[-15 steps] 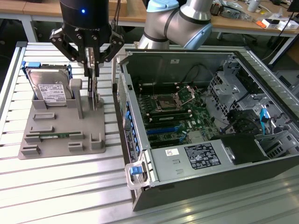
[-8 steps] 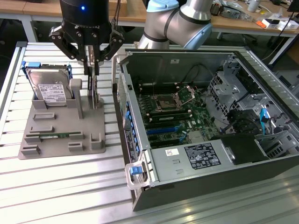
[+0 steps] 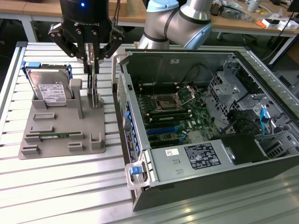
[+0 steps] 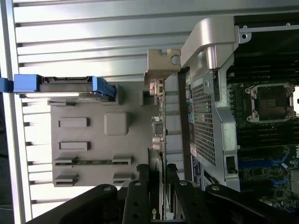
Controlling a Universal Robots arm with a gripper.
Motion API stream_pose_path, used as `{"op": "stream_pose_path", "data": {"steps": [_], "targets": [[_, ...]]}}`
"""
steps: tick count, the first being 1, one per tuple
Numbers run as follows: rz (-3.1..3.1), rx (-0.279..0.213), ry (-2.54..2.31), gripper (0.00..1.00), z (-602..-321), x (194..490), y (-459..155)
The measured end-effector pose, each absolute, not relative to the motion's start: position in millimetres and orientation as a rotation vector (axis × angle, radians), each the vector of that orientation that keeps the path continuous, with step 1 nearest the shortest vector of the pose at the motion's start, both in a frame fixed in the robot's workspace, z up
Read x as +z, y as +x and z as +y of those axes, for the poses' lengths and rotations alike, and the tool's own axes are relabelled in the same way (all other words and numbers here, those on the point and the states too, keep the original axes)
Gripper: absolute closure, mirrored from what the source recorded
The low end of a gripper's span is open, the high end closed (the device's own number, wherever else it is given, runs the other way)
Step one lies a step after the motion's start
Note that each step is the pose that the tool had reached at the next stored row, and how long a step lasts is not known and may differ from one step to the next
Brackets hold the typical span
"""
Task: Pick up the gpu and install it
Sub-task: 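Pick up the gpu and move the gpu toward the slot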
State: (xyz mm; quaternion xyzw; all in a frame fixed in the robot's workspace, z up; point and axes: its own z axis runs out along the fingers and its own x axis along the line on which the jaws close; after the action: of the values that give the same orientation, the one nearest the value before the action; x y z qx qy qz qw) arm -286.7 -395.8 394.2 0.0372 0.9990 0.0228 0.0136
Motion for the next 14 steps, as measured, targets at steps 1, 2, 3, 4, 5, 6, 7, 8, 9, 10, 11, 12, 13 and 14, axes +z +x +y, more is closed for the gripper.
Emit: {"op": "stream_pose_path", "data": {"steps": [1,2,3,4,5,6,7,8,9,10,11,12,13,14], "targets": [[3.112,0.071,0.116,0.74,-395.7,394.6,-286.7],[3.112,0.071,0.116,0.74,-395.7,395.3,-286.8],[3.112,0.072,0.116,0.74,-395.7,395.8,-286.8],[3.111,0.072,0.116,0.74,-395.7,396.1,-286.7],[3.112,0.072,0.116,0.74,-395.7,396.5,-286.8],[3.112,0.072,0.116,0.74,-395.7,396.7,-286.7],[3.112,0.072,0.116,0.74,-395.8,396.9,-286.7],[3.112,0.072,0.116,0.74,-395.8,397.2,-286.8],[3.112,0.072,0.116,0.74,-395.7,397.4,-286.8],[3.112,0.072,0.116,0.74,-395.8,398.0,-286.7],[3.112,0.072,0.116,0.74,-395.8,398.4,-286.7],[3.112,0.072,0.116,0.74,-395.7,399.0,-286.7],[3.112,0.072,0.116,0.74,-395.7,399.4,-286.8],[3.112,0.072,0.116,0.74,-395.7,400.0,-286.7]]}}
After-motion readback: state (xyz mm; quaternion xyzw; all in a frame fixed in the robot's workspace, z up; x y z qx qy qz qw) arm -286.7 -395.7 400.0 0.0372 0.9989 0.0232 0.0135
